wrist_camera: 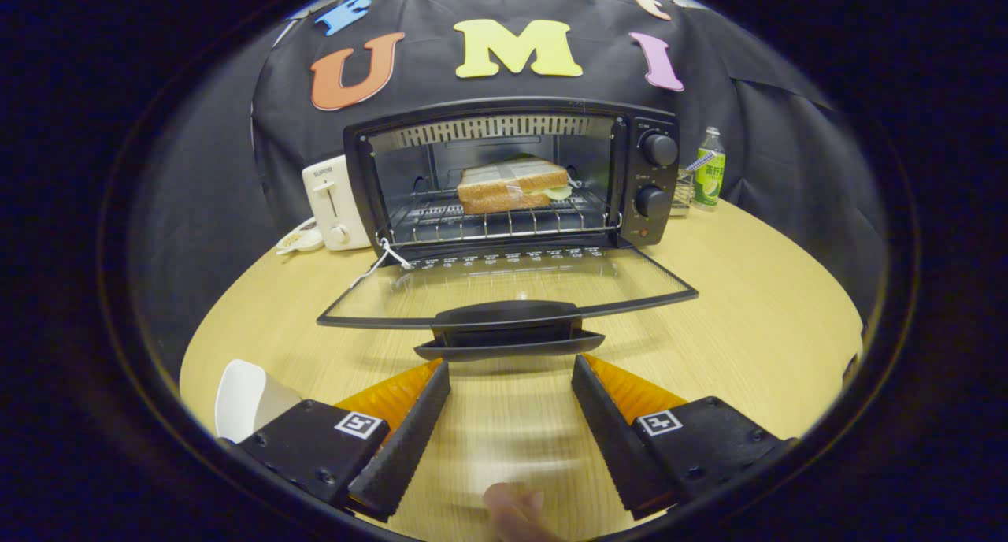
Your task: Open the toaster oven, put the food inside, and close the toaster oven door.
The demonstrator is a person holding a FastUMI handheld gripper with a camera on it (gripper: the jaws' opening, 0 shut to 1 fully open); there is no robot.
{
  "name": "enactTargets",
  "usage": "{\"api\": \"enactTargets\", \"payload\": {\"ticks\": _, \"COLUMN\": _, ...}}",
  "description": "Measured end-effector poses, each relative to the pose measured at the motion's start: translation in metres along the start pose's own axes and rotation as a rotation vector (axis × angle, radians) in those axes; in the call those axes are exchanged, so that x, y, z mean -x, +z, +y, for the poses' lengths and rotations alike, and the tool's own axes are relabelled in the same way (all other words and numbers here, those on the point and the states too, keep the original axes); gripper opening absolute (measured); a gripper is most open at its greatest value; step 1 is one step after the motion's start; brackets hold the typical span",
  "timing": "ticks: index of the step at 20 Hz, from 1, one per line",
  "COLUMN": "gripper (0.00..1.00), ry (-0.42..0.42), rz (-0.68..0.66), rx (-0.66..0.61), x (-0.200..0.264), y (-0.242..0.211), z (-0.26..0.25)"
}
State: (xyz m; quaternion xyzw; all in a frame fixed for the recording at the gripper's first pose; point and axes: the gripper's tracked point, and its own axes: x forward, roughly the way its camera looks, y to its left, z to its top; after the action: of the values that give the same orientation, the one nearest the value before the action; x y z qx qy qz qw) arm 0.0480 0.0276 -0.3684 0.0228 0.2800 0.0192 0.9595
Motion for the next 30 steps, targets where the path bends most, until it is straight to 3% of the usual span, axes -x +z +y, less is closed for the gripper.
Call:
{"api": "enactTargets", "payload": {"ticks": 6, "gripper": 1.00, "ry": -0.019, "rz": -0.080, "rx": 0.025, "x": 0.015, "y": 0.014, "z": -0.001}}
{"api": "enactTargets", "payload": {"ticks": 12, "gripper": 1.00, "ry": 0.019, "rz": -0.150, "rx": -0.017, "x": 0.023, "y": 0.027, "z": 0.007}}
{"api": "enactTargets", "payload": {"ticks": 19, "gripper": 1.00, "ry": 0.005, "rz": -0.330, "rx": 0.051, "x": 0.036, "y": 0.068, "z": 0.010}}
{"api": "enactTargets", "payload": {"ticks": 23, "gripper": 1.00, "ry": -0.024, "rz": -0.356, "rx": 0.087, "x": 0.041, "y": 0.085, "z": 0.005}}
{"api": "enactTargets", "payload": {"ticks": 30, "gripper": 1.00, "ry": -0.039, "rz": -0.406, "rx": 0.076, "x": 0.115, "y": 0.138, "z": 0.001}}
